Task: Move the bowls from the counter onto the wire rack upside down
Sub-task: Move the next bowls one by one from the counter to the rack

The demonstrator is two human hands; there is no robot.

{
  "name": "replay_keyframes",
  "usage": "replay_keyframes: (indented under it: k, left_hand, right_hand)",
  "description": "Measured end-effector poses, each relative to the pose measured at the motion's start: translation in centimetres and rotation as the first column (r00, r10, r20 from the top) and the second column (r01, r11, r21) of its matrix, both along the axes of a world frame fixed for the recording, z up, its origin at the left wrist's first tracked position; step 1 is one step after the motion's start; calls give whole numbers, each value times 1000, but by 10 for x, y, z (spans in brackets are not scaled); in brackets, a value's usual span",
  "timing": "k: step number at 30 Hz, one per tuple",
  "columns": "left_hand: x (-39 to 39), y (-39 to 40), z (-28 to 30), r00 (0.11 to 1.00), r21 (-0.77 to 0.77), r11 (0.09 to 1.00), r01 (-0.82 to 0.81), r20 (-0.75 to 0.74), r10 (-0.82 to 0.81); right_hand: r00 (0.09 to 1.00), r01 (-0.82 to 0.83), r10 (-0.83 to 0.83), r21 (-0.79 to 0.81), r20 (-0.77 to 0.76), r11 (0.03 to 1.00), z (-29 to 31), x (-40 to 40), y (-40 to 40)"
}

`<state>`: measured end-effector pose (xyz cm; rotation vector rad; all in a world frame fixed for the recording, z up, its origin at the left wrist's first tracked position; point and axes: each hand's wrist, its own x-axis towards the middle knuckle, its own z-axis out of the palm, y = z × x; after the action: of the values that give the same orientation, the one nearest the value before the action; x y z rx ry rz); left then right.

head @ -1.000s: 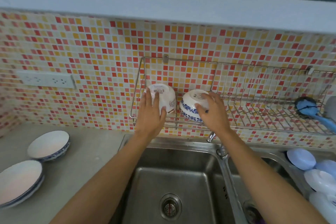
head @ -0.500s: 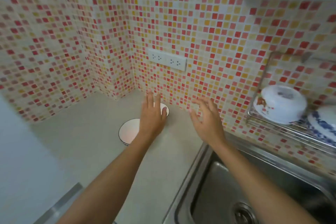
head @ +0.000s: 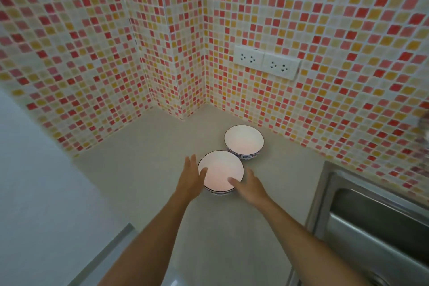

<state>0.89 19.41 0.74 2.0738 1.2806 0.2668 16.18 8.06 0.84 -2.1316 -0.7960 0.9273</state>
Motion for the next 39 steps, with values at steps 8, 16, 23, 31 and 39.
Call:
replay_keyframes:
  k: [8, 16, 23, 31, 39]
  left_hand:
    - [5, 9, -21, 992, -216, 973, -80, 76, 98]
    - [11, 4, -18, 990, -280, 958, -63, 103, 96]
    - [30, -28, -9, 978, -220, 974, 49, 209, -2]
    - [92, -120, 21, 913, -284, 907, 311, 354, -203]
    - [159, -246, 28, 814, -301, 799, 521, 458, -358]
  right_hand:
    - [929, 170, -202, -127, -309, 977, -29, -9, 13]
    - [835, 268, -277, -88, -475, 959, -26, -11, 3]
    - [766, 392, -320, 12, -557, 920, -15, 1, -50]
    - [501, 669, -393, 57, -771, 741, 11, 44, -167]
    - [384, 834, -455, 90, -804, 545, 27, 80, -307]
